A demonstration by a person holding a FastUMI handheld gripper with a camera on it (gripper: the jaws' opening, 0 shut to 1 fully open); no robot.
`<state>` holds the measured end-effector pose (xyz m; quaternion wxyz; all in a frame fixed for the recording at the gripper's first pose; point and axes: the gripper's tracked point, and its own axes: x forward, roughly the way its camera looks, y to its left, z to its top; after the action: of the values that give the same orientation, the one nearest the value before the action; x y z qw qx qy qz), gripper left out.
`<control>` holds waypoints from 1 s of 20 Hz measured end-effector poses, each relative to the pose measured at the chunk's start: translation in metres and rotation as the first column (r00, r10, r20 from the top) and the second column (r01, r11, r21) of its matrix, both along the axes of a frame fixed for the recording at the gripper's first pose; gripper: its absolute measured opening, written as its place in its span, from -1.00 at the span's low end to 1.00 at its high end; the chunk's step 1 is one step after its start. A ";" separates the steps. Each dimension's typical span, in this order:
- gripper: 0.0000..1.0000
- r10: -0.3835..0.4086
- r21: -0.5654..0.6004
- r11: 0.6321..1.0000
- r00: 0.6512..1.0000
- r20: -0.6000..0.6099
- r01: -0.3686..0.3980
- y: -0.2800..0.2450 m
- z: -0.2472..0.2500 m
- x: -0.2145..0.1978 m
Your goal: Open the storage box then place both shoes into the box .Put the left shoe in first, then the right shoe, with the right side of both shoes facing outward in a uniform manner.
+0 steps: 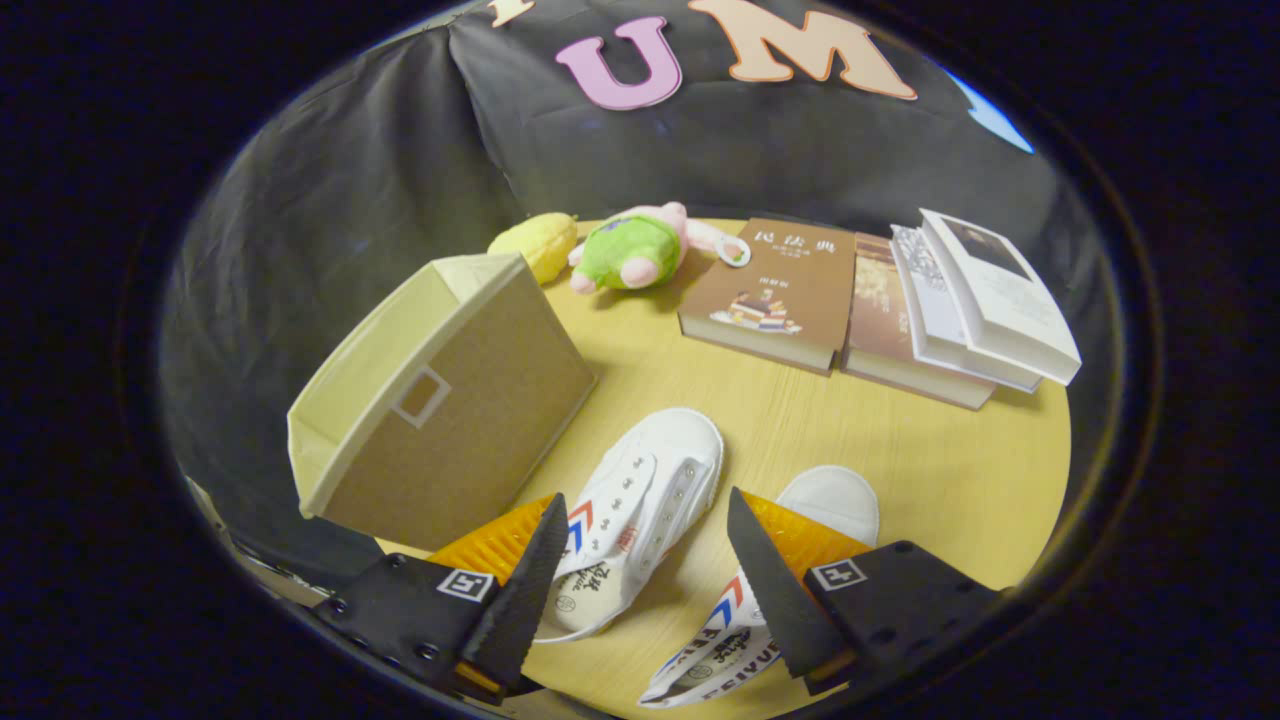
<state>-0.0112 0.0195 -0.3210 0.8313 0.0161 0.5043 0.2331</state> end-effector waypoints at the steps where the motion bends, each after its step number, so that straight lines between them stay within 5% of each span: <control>1: 0.98 0.014 -0.010 1.000 1.000 -0.019 -0.014 0.000 -0.007 -0.003; 3: 0.97 0.041 -0.029 0.999 0.998 -0.056 -0.042 0.001 -0.019 -0.011; 13: 0.12 0.119 -0.074 0.988 0.968 -0.222 -0.138 0.013 -0.061 -0.045; 20: -0.66 -0.052 -0.045 0.998 0.950 -0.308 0.040 0.007 -0.060 -0.046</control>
<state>-0.0570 0.0263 -0.3812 0.7475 0.0483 0.6321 0.1985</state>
